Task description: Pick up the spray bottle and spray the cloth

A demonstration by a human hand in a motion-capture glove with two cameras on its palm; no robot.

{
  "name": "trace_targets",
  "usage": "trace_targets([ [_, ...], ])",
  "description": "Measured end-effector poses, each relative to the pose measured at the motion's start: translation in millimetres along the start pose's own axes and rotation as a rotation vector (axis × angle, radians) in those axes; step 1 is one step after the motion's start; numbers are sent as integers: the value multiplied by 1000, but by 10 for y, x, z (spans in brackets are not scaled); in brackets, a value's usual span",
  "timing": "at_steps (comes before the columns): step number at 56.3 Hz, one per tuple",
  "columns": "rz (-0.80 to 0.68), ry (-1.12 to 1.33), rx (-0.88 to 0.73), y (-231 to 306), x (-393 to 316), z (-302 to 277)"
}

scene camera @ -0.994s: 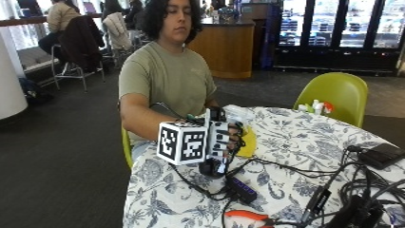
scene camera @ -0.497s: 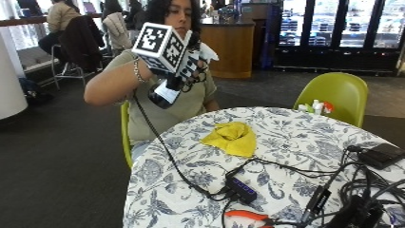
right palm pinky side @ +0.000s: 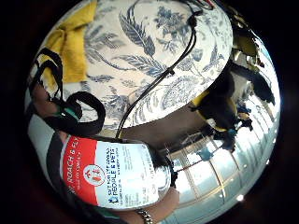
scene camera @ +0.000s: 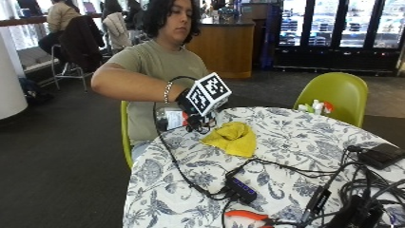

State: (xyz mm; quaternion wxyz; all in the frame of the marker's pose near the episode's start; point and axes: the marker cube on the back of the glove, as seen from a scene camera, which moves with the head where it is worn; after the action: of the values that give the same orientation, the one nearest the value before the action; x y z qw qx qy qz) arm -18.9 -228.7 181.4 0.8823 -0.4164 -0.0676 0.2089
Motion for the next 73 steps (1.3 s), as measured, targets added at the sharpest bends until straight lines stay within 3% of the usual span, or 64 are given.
trace_targets([
  [12, 14, 79, -63, -157, -100, 215],
  [21, -76, 4, 46, 21, -384, -141],
  [36, -598, -427, 434, 163, -1924, -1092],
  [43, -900, -763, 547, 68, -2845, -1102],
  [47, -992, -937, 608, -160, -3192, -1119],
  [54, -1015, -1024, 747, -811, -3521, -991],
  [58, -1047, -962, 693, -1041, -3552, -715],
  [63, -935, -989, 797, -1424, -3644, -625],
  [68, -890, -1003, 810, -1641, -3561, -535],
  [73, -937, -1020, 775, -1618, -3554, -403],
])
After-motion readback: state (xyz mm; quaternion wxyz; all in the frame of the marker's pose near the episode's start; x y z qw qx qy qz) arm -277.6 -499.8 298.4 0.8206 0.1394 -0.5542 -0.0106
